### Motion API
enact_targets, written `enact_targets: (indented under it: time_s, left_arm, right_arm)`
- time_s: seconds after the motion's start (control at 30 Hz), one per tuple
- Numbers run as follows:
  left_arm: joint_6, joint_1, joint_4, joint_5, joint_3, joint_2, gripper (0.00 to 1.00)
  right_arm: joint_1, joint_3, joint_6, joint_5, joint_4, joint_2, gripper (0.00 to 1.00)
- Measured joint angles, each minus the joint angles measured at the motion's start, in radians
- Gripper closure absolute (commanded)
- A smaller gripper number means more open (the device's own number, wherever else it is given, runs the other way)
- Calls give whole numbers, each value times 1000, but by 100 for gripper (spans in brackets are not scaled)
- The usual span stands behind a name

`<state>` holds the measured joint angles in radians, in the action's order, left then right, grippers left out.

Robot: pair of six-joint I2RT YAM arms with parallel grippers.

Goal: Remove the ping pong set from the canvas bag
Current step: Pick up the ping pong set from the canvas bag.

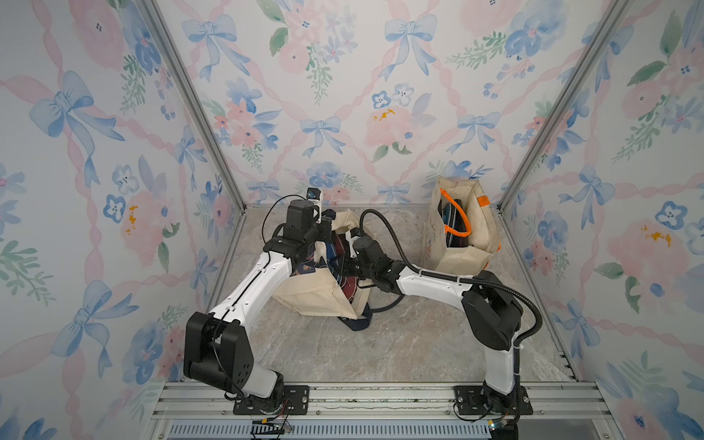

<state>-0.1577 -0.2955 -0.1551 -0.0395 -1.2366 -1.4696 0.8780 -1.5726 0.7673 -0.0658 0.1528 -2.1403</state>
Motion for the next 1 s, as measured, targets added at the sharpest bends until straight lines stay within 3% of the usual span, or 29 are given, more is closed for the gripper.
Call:
enact_targets:
  time_s: [0.33, 1.0]
  left_arm:
    - [0, 7, 0, 0, 1, 0, 100]
    - [0, 72, 5, -3, 4, 1, 100]
  right_arm:
    - [0, 43, -45, 24, 3, 68, 100]
    - [-14, 169, -195, 157, -106, 297, 100]
